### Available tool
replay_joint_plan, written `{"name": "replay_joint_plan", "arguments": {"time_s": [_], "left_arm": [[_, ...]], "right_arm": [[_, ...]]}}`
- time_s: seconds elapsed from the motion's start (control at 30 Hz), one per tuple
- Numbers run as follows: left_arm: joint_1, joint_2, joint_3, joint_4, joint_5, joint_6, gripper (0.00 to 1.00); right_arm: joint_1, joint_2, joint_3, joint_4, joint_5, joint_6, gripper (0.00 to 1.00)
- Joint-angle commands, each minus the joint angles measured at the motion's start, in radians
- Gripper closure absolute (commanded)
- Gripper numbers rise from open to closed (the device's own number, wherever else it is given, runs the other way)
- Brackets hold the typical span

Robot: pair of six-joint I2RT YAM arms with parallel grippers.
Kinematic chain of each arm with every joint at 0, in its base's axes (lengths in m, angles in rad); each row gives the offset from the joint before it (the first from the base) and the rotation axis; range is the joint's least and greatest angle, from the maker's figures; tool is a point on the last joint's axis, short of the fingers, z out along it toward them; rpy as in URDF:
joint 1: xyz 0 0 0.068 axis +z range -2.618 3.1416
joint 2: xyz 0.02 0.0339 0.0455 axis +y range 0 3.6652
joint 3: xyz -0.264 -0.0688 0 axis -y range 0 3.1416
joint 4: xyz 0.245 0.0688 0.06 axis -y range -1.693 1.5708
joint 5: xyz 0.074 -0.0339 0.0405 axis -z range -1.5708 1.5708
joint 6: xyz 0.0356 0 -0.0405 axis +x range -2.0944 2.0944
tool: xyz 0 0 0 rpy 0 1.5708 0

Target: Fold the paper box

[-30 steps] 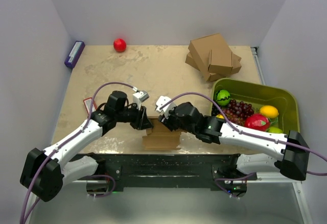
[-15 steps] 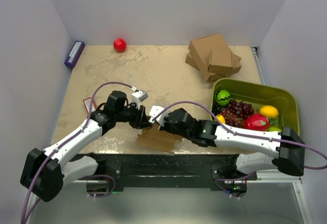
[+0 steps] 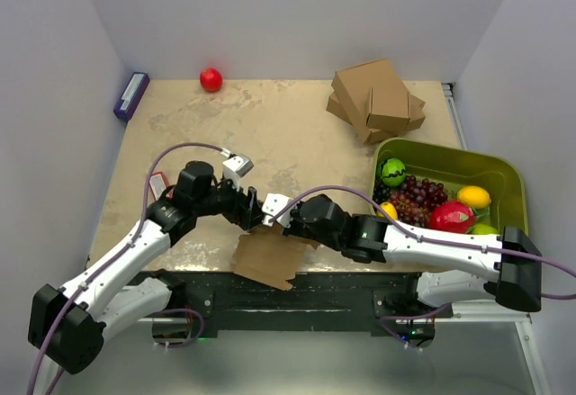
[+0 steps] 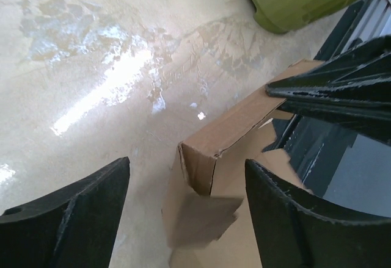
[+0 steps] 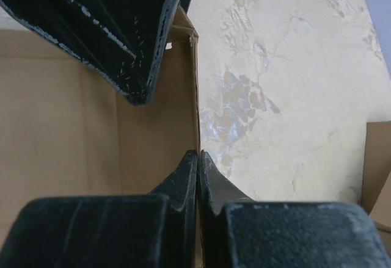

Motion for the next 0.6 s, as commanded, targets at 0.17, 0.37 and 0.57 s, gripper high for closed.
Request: {"name": "replay_joint_plan", "arguments": {"time_s": [0.17,0.37,0.57], "left_arm": [[0.001,-0.055,0.060,-0.016,-0.020,0.013,0.14],[0.038,-0.130,0.035,-0.004,-0.170,-0.034,0.14],[0.044,-0.118,-0.099,0.203,-0.109,-0.114,0.18]], "right_arm": [[0.012,-0.027,0.002,0.001,0.037,-0.038,1.00],[0.013,-0.044,-0.027,0.033,0.075,-0.056,1.00],[0.010,0.069,-0.034,0.094,0.123,-0.092,1.00]]}}
